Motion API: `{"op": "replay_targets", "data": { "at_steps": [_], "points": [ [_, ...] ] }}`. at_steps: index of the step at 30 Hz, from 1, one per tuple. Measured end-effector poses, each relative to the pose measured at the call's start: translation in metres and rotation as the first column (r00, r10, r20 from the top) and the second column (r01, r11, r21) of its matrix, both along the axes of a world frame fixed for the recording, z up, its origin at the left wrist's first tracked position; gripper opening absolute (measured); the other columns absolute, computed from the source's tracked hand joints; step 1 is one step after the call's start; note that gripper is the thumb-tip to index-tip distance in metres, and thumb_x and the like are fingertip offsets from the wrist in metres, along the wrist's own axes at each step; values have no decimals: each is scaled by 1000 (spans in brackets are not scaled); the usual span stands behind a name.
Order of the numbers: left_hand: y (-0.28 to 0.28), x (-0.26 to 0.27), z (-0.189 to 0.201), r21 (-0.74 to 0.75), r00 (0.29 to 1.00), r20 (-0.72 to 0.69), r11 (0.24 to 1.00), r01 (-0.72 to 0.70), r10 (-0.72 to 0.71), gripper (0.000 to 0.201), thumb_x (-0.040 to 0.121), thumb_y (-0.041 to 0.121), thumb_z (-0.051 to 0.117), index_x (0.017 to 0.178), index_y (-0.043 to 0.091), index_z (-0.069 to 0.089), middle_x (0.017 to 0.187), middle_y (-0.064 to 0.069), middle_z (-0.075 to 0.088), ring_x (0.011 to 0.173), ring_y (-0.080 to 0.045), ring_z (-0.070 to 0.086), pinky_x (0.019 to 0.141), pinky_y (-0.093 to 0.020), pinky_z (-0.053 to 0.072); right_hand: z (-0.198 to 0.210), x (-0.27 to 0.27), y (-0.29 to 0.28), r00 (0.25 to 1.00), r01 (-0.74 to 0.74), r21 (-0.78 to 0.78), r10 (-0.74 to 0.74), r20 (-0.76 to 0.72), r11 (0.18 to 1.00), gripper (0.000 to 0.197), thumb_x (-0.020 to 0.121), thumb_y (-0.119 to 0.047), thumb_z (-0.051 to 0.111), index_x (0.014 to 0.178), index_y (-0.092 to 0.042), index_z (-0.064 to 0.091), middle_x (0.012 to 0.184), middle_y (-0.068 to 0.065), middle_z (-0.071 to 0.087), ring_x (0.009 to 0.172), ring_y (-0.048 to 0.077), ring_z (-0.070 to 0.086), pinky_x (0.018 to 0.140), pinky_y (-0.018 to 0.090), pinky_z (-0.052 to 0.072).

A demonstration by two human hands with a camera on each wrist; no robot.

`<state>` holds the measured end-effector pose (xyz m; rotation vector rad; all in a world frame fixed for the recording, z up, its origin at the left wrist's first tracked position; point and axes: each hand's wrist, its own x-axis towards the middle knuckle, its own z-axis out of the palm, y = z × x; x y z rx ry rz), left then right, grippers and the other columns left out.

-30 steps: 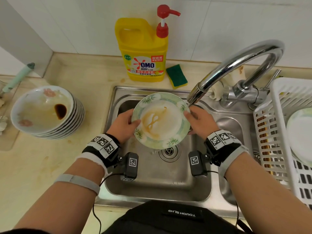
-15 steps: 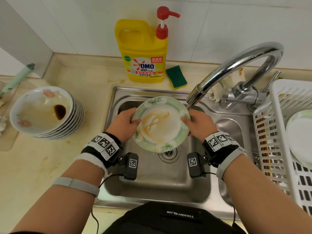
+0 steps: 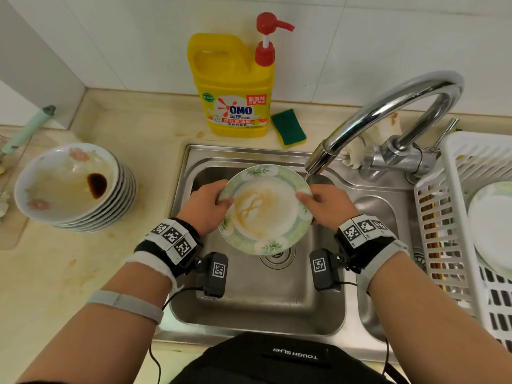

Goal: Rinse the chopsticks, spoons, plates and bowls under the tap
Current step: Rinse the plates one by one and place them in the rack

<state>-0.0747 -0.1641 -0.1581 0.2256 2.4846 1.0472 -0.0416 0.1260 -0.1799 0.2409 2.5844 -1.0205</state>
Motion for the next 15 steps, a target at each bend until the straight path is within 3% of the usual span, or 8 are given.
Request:
{"op": "replay_targets", "data": {
  "at_steps": [3, 5, 7, 12, 14, 15],
  "points": [
    [4, 1, 2, -3, 1000, -8, 1000, 27, -27, 15, 100, 19, 56, 111, 23, 66, 100, 6, 71, 96, -17, 67, 91, -43, 55, 5, -5, -6, 996, 80, 76, -82, 27, 994, 88, 84, -86, 41, 79, -2, 67, 72, 11, 72, 69, 23, 72, 71, 45, 62],
    [6, 0, 3, -9, 999, -11, 999, 34, -35, 14, 100, 19, 56, 109, 23, 66, 99, 6, 71, 95, -17, 67, 90, -41, 55, 8, -7, -7, 998, 55, 189, -59, 19, 981, 93, 84, -88, 35, 76, 0, 64, 70, 12, 70, 68, 25, 70, 73, 45, 60],
    [6, -1, 3, -1, 999, -9, 999, 34, -34, 13, 100, 20, 56, 107, 23, 67, 97, 5, 71, 94, -17, 68, 89, -42, 56, 8, -8, -4, 1000, -11, 228, 6, 20, 974, 84, 91, -80, 36, 76, -1, 62, 72, 11, 70, 70, 26, 69, 75, 46, 59],
    [3, -5, 4, 5, 1000, -8, 1000, 28, -28, 13, 101, 21, 55, 100, 24, 67, 92, 6, 71, 91, -17, 68, 87, -44, 57, 5, -5, 4, 977, -133, -8, 132, 170, 991, 41, 105, -41, 48, 101, -5, 67, 92, 11, 76, 78, 23, 76, 78, 45, 63],
    [4, -6, 3, -1, 1000, -12, 1000, 28, -28, 13, 102, 21, 56, 98, 25, 67, 91, 5, 71, 90, -17, 67, 86, -43, 56, 5, -4, 4, 969, -135, -34, 139, 203, 990, 37, 105, -36, 49, 106, -4, 67, 91, 11, 77, 77, 23, 77, 79, 44, 63],
    [4, -6, 3, -3, 1000, -10, 1000, 27, -27, 13, 102, 22, 56, 98, 25, 68, 91, 5, 71, 90, -18, 68, 86, -44, 56, 5, -4, 2, 970, -105, -46, 113, 214, 993, 42, 104, -41, 49, 104, -3, 68, 87, 11, 78, 74, 23, 77, 79, 44, 63]
  ]
}}
